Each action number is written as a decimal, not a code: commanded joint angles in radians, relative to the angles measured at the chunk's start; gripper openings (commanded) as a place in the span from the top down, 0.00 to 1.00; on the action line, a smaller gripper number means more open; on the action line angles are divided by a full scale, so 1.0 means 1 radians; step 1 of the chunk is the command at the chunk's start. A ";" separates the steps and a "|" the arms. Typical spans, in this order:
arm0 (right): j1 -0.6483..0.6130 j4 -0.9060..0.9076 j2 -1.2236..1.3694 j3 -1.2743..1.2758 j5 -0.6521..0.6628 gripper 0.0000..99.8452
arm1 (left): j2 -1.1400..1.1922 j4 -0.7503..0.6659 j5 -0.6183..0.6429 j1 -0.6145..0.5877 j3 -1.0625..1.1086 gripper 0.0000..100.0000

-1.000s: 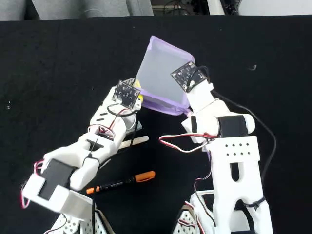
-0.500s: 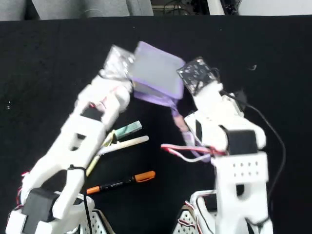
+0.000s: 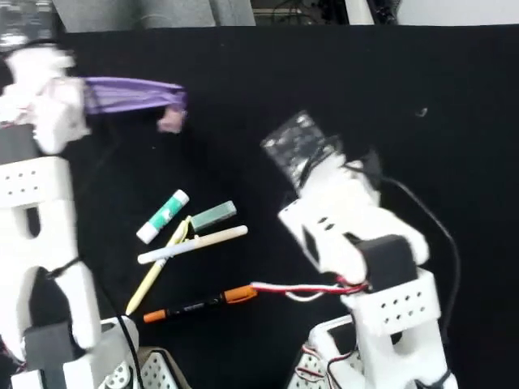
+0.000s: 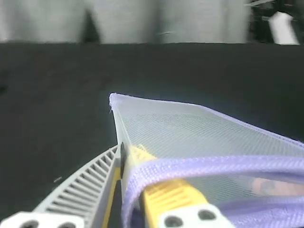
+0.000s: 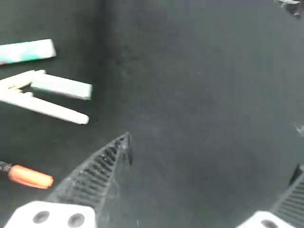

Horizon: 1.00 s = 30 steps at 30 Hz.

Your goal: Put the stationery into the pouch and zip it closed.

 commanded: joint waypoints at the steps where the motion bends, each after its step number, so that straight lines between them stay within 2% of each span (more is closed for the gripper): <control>1: -0.143 -0.014 -0.010 0.019 -0.005 0.52 | -0.048 0.015 0.014 -0.150 -0.081 0.97; 7: -0.324 -0.141 0.168 0.079 -0.002 0.52 | -0.046 0.015 0.014 -0.374 -0.081 0.97; 12: -0.494 -0.255 0.383 0.051 0.000 0.52 | -0.011 0.008 0.014 -0.496 -0.061 0.97; 21: -0.615 -0.351 0.897 -0.153 0.002 0.52 | 0.120 0.008 0.014 -0.582 -0.065 0.97; 30: -0.649 -0.345 1.199 -0.332 0.037 0.52 | 0.127 0.006 0.014 -0.591 -0.065 0.97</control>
